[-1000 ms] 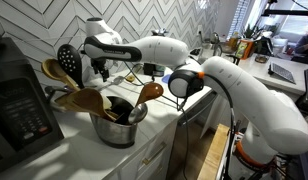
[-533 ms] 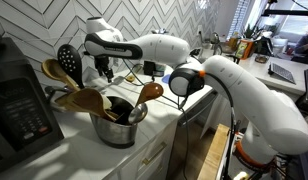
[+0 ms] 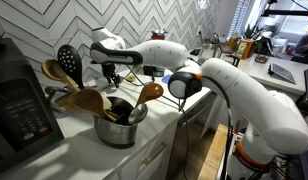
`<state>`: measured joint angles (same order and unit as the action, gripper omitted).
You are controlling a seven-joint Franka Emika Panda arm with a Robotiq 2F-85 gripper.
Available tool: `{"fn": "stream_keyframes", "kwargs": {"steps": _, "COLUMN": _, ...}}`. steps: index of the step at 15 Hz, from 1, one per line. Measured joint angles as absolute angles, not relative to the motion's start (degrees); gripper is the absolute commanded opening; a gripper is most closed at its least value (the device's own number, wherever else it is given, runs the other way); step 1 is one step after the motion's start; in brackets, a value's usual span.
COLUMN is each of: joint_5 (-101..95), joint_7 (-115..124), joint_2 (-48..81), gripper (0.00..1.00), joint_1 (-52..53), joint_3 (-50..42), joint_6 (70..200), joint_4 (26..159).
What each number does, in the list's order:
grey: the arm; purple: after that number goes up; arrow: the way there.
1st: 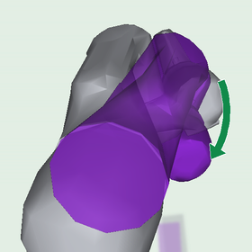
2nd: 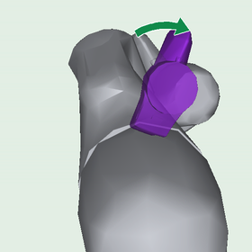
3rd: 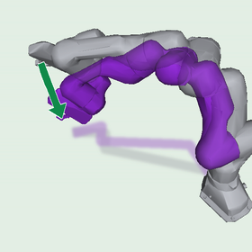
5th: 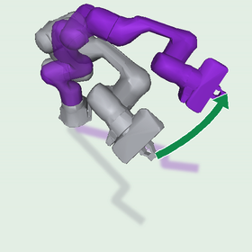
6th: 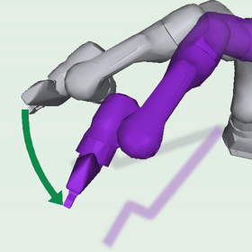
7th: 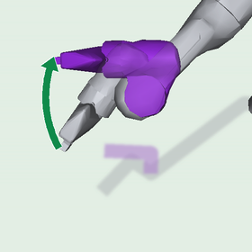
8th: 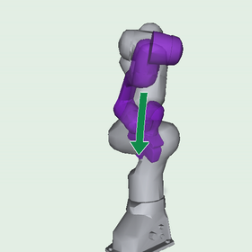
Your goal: Pick up the silver spatula from the kitchen counter and put it in the utensil holder
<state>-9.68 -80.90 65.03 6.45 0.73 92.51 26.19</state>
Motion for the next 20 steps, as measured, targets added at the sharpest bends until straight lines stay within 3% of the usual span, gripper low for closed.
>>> {"fn": "stream_keyframes", "kwargs": {"steps": 1, "joint_5": -9.68, "joint_7": -81.09, "joint_2": 65.60, "gripper": 0.90, "joint_1": 6.25, "joint_3": 0.72, "joint_6": 93.46, "joint_4": 26.17}}
{"fn": "stream_keyframes", "kwargs": {"steps": 3, "joint_5": -9.67, "joint_7": -81.10, "joint_2": 66.21, "gripper": 0.87, "joint_1": 6.07, "joint_3": 0.72, "joint_6": 95.92, "joint_4": 26.07}}
{"fn": "stream_keyframes", "kwargs": {"steps": 5, "joint_5": -9.60, "joint_7": -81.10, "joint_2": 66.30, "gripper": 0.75, "joint_1": 6.05, "joint_3": 0.73, "joint_6": 97.50, "joint_4": 26.05}}
{"fn": "stream_keyframes", "kwargs": {"steps": 6, "joint_5": -9.56, "joint_7": -81.10, "joint_2": 66.30, "gripper": 0.63, "joint_1": 6.05, "joint_3": 0.76, "joint_6": 97.85, "joint_4": 26.05}}
{"fn": "stream_keyframes", "kwargs": {"steps": 7, "joint_5": -9.53, "joint_7": -81.10, "joint_2": 66.30, "gripper": 0.68, "joint_1": 6.05, "joint_3": 0.79, "joint_6": 97.87, "joint_4": 26.05}}
{"fn": "stream_keyframes", "kwargs": {"steps": 8, "joint_5": -9.52, "joint_7": -81.10, "joint_2": 66.31, "gripper": 0.82, "joint_1": 6.05, "joint_3": 0.83, "joint_6": 97.84, "joint_4": 26.08}}
{"fn": "stream_keyframes", "kwargs": {"steps": 9, "joint_5": -9.51, "joint_7": -81.10, "joint_2": 66.32, "gripper": 0.87, "joint_1": 6.05, "joint_3": 0.89, "joint_6": 97.83, "joint_4": 26.09}}
{"fn": "stream_keyframes", "kwargs": {"steps": 10, "joint_5": -9.48, "joint_7": -81.10, "joint_2": 66.32, "gripper": 0.83, "joint_1": 6.04, "joint_3": 0.92, "joint_6": 97.83, "joint_4": 26.09}}
{"fn": "stream_keyframes", "kwargs": {"steps": 11, "joint_5": -9.37, "joint_7": -81.10, "joint_2": 66.34, "gripper": 0.61, "joint_1": 6.00, "joint_3": 1.01, "joint_6": 97.83, "joint_4": 26.09}}
{"fn": "stream_keyframes", "kwargs": {"steps": 13, "joint_5": -8.81, "joint_7": -81.21, "joint_2": 66.40, "gripper": 0.56, "joint_1": 5.76, "joint_3": 1.28, "joint_6": 96.96, "joint_4": 26.19}}
{"fn": "stream_keyframes", "kwargs": {"steps": 15, "joint_5": -8.59, "joint_7": -81.23, "joint_2": 66.28, "gripper": 0.42, "joint_1": 5.60, "joint_3": 1.34, "joint_6": 94.90, "joint_4": 26.07}}
{"fn": "stream_keyframes", "kwargs": {"steps": 16, "joint_5": -8.56, "joint_7": -81.23, "joint_2": 66.12, "gripper": 0.84, "joint_1": 5.60, "joint_3": 1.34, "joint_6": 94.24, "joint_4": 25.99}}
{"fn": "stream_keyframes", "kwargs": {"steps": 18, "joint_5": -8.41, "joint_7": -81.68, "joint_2": 65.75, "gripper": 0.80, "joint_1": 5.59, "joint_3": 1.50, "joint_6": 93.62, "joint_4": 26.00}}
{"fn": "stream_keyframes", "kwargs": {"steps": 20, "joint_5": -8.31, "joint_7": -82.03, "joint_2": 65.70, "gripper": 0.93, "joint_1": 5.56, "joint_3": 1.64, "joint_6": 93.70, "joint_4": 25.98}}
